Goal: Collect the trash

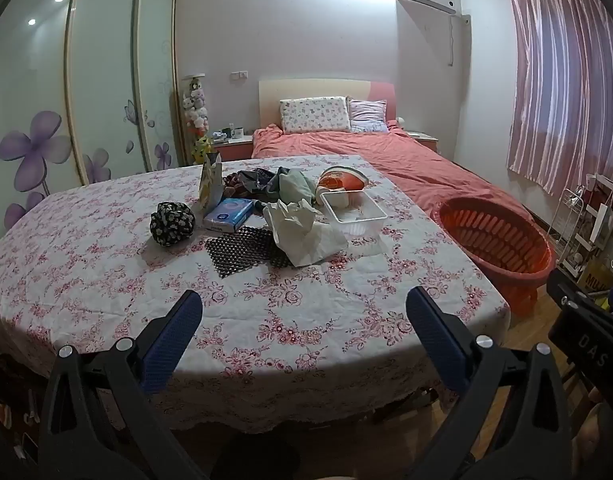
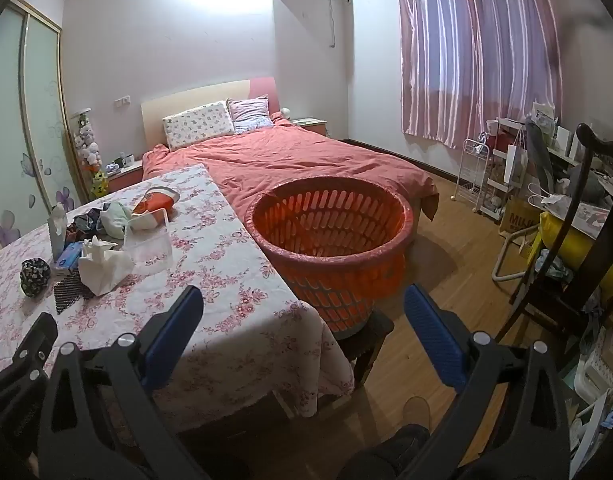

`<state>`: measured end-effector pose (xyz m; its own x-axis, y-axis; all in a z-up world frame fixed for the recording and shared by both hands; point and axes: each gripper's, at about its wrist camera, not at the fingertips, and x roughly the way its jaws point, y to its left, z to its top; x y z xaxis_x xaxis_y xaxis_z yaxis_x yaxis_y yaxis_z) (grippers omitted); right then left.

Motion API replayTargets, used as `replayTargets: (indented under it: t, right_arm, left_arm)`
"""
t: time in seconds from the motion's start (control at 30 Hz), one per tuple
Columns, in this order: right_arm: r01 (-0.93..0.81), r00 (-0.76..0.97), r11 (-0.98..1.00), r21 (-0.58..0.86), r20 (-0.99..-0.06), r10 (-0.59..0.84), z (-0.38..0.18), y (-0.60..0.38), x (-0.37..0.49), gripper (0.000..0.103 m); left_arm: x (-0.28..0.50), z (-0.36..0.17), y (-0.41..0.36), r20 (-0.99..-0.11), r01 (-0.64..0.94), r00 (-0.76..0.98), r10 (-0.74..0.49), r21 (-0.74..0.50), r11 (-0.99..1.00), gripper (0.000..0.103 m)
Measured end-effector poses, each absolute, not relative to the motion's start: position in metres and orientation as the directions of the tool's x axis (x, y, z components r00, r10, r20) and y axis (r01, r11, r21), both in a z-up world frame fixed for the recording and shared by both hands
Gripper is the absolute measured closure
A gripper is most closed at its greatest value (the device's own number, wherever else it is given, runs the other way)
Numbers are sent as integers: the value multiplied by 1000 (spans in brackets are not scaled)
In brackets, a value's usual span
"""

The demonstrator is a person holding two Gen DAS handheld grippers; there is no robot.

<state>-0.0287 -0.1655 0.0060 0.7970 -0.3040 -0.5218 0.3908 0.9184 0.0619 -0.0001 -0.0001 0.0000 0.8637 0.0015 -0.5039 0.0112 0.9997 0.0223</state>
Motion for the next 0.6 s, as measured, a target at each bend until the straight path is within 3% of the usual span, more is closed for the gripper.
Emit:
replayTargets:
  t: [0.6]
  right_arm:
    - [390, 799, 918, 65, -520, -303, 6, -166, -30, 5]
  left_arm:
    - [0, 0, 0, -505, 11, 863, 2, 23, 1000, 2]
